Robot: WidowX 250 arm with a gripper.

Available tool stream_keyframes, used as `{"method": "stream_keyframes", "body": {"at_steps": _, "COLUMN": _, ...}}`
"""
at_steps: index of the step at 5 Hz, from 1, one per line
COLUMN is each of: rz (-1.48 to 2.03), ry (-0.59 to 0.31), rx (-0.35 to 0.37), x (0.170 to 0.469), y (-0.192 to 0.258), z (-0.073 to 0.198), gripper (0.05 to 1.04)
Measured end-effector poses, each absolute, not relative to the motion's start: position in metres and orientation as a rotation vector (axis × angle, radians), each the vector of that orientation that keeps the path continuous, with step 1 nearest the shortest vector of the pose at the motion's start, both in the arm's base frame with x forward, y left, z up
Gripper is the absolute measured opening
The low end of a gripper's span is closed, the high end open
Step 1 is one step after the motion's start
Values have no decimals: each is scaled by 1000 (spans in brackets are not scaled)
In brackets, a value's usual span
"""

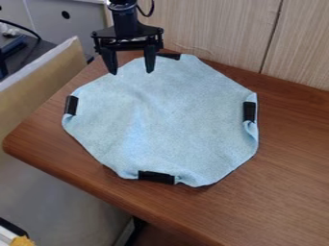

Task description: Fold the cloth from bottom right to center

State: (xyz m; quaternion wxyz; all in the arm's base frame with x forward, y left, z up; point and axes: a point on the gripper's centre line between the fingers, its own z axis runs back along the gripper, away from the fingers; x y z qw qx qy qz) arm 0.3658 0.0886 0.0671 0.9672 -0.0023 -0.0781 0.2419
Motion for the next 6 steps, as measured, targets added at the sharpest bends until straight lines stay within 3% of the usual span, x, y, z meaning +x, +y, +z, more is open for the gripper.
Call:
{"method": "stream_keyframes", "body": {"at_steps": 1, "rz": 494, "ry": -119, "rx": -2, "x": 363, "y": 88, "z": 54, "gripper": 999}}
{"method": "stream_keyframes", "body": {"at_steps": 2, "rz": 459, "ry": -48, "rx": 50, "x": 345, "y": 70, "z": 38, "gripper": 999}}
{"method": "stream_keyframes", "body": {"at_steps": 3, "rz": 423, "ry": -86, "rx": 93, "x": 328, "y": 53, "z": 54, "gripper": 999}}
{"method": "stream_keyframes", "body": {"at_steps": 4, "rz": 391, "ry": -135, "rx": 88, "x": 304, "y": 41, "z": 63, "gripper": 999}}
{"method": "stream_keyframes", "body": {"at_steps": 6, "rz": 323, "ry": -200, "rx": 18, "x": 261, "y": 24, "z": 60, "gripper": 999}}
